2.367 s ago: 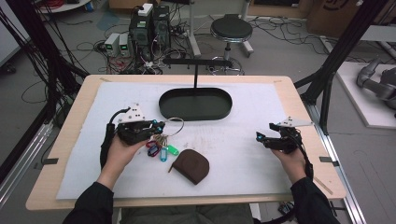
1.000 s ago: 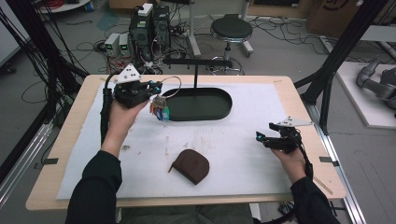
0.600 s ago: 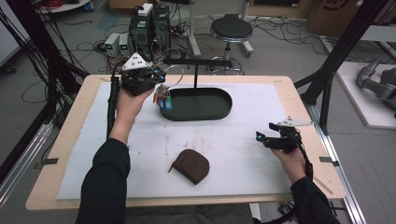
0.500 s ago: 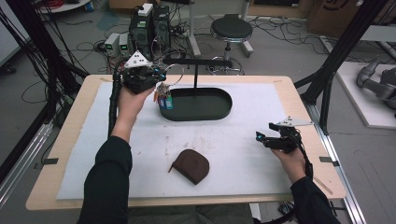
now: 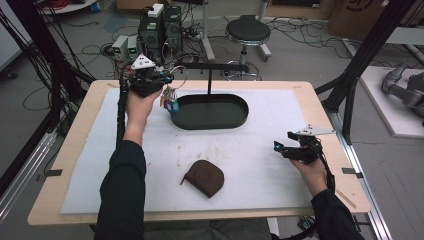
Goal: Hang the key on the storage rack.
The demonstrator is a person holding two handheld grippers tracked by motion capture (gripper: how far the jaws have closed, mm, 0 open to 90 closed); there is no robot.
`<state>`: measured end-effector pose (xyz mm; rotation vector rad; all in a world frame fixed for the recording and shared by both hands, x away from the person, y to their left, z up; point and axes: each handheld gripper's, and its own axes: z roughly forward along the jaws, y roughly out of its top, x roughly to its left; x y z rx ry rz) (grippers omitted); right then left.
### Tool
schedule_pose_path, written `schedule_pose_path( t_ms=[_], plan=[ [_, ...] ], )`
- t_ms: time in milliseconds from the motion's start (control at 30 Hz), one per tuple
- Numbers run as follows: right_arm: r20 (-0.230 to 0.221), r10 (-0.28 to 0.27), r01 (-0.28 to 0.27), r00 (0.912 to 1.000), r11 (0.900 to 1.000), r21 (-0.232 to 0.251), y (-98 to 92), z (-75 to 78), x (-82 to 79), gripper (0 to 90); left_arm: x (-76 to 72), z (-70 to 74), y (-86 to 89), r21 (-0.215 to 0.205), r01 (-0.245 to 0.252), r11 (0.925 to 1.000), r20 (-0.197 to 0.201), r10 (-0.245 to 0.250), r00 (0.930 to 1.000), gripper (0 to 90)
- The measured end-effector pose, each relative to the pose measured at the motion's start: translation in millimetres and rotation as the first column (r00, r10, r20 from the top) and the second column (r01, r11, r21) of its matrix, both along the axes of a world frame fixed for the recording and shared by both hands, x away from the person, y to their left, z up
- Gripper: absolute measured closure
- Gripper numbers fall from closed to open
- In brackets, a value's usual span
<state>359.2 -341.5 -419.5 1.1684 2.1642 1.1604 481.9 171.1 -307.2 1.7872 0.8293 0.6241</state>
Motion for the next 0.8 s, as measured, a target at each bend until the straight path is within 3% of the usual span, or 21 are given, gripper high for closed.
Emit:
schedule_pose_path(
  t_ms=[800],
  plan=[
    [-0.005,0.000,0.000,1.0000,1.000,0.001,0.1,-0.6,0.7,26.6,12.4,-14.8,-3.1,-0.034,-0.044,0.9984,-0.043,0.043,0.9982,86.4]
  ],
)
